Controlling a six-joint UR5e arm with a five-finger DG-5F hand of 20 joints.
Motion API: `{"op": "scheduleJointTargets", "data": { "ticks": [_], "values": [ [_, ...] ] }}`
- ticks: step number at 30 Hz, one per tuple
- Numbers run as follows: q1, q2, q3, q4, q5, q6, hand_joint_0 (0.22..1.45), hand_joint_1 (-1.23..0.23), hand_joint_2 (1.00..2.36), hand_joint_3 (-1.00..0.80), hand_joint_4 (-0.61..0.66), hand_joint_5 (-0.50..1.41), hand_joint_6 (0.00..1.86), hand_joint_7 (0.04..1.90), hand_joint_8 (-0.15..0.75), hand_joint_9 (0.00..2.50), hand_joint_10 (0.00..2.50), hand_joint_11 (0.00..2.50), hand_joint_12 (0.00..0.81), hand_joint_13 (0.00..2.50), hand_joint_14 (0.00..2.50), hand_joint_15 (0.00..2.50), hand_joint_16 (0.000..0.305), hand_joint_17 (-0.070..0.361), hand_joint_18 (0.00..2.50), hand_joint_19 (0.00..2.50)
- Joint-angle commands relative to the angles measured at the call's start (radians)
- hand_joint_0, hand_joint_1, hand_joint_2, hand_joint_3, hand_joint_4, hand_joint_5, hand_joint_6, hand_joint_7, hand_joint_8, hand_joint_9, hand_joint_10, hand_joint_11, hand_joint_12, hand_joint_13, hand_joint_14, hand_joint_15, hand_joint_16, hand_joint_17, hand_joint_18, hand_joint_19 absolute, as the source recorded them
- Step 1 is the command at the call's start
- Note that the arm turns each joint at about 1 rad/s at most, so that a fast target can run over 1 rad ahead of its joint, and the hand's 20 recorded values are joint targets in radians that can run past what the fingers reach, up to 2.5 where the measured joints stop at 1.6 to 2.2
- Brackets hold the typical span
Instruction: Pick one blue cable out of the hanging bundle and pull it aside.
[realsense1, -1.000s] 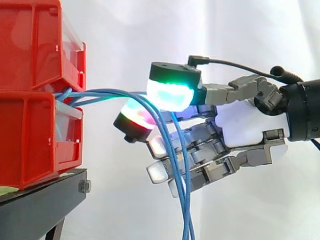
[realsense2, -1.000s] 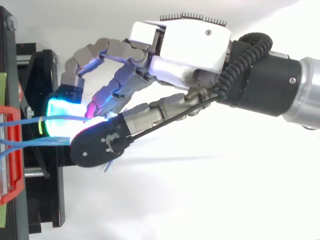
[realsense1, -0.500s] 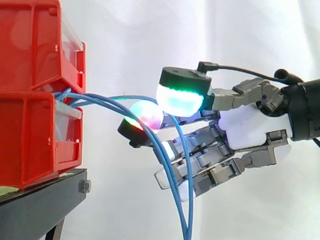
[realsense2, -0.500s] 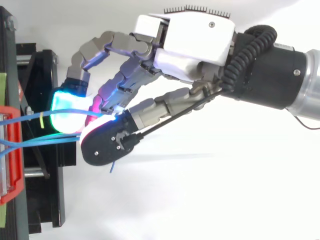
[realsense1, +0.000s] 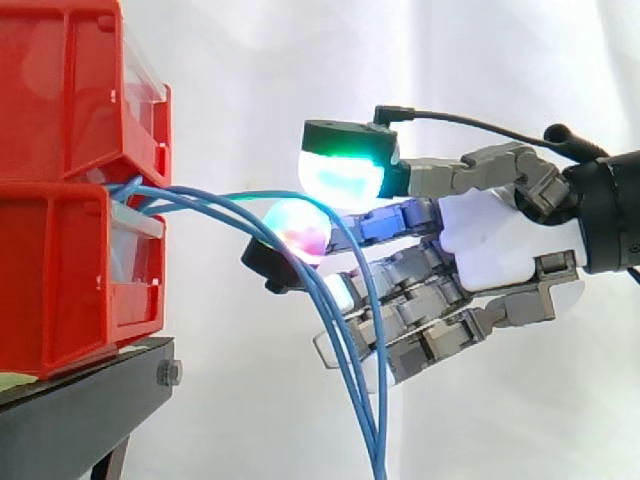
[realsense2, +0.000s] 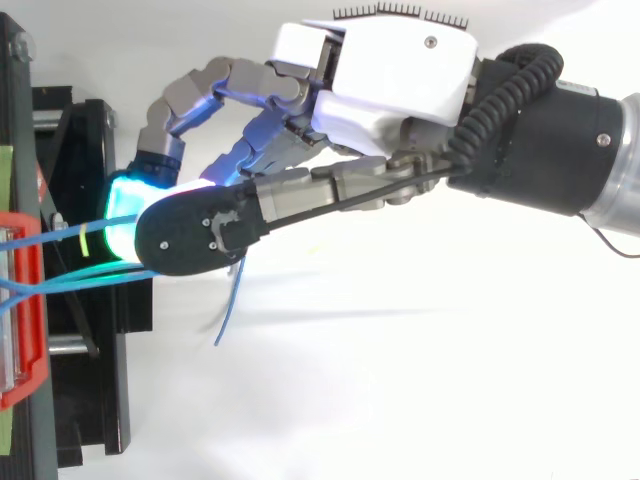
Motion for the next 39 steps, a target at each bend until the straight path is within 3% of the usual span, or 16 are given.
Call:
{"op": "scheduleJointTargets", "data": {
  "ticks": [1, 6, 9, 16, 24, 31, 39],
  "values": [
    [0.001, 0.0, 0.001, -0.001, 0.0, 0.0, 0.61, -0.71, 1.02, -0.16, -0.01, -0.13, 0.94, 0.85, 0.298, 0.97, 0.02, 0.58, 0.358, 0.85, 0.02, 0.46, 0.053, 0.119, 0.76, 0.47],
    [0.001, 0.0, 0.007, -0.011, -0.001, 0.0, 0.66, -0.8, 1.02, -0.14, -0.09, -0.14, 0.96, 0.84, 0.272, 0.93, 0.02, 0.58, 0.338, 0.82, 0.02, 0.46, 0.05, 0.112, 0.74, 0.48],
    [0.001, 0.002, 0.011, -0.031, -0.004, 0.0, 0.75, -0.87, 1.02, -0.27, -0.18, -0.15, 0.97, 0.9, 0.253, 0.91, 0.02, 0.58, 0.33, 0.82, 0.02, 0.45, 0.048, 0.108, 0.72, 0.46],
    [0.001, 0.0, 0.011, -0.042, -0.008, 0.003, 0.81, -0.9, 1.0, -0.5, -0.21, -0.14, 0.97, 0.98, 0.246, 0.92, 0.02, 0.58, 0.323, 0.81, 0.02, 0.45, 0.046, 0.104, 0.72, 0.45],
    [0.001, 0.0, 0.011, -0.042, -0.008, 0.003, 0.72, -0.88, 1.0, -0.5, -0.14, -0.13, 0.97, 0.93, 0.252, 0.95, 0.02, 0.58, 0.324, 0.83, 0.02, 0.45, 0.046, 0.104, 0.75, 0.44],
    [-0.001, 0.0, 0.011, -0.044, -0.008, 0.005, 0.61, -0.76, 1.0, -0.5, -0.03, -0.12, 0.95, 0.79, 0.26, 0.96, 0.02, 0.58, 0.334, 0.84, 0.02, 0.45, 0.047, 0.106, 0.75, 0.46],
    [0.001, 0.0, 0.011, -0.048, -0.008, 0.005, 0.53, -0.65, 1.0, -0.5, 0.01, -0.12, 0.91, 0.81, 0.284, 0.97, 0.02, 0.57, 0.352, 0.85, 0.02, 0.46, 0.051, 0.114, 0.76, 0.47]
  ]
}}
